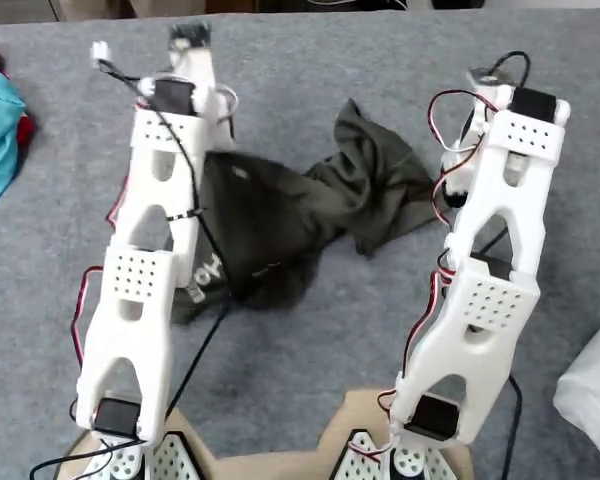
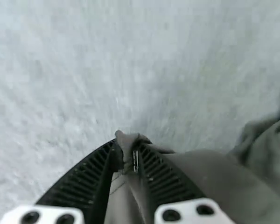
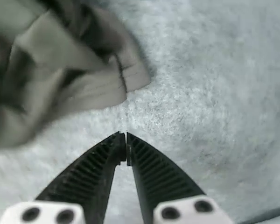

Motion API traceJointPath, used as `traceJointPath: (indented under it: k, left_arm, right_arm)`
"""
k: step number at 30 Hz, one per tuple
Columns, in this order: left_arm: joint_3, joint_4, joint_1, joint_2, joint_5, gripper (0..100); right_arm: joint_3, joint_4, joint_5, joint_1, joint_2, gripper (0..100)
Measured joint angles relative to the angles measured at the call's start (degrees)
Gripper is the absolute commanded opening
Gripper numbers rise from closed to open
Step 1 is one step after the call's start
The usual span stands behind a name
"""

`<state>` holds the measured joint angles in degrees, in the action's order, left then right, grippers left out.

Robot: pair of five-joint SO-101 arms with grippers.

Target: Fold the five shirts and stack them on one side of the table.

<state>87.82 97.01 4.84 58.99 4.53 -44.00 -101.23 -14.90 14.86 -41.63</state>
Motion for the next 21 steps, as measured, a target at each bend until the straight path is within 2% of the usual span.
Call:
traceJointPath:
  k: [4,16,21]
  left_arm:
    - [4.40,0.18,-1.93,-3.60,0.00,2]
    - [4.75,0.70,-9.76,-11.87,0.00,2]
    - [4.75,0.70,-12.31,-11.87,0.00,2]
  right_arm:
    - [4.66,0.00,-13.01,-1.76,0.00,1.6]
    - [16.18,0.09,-29.19,-6.77,4.04,0.8]
    - [20.48,3.78,-42.20,-8.53,7.30,0.8]
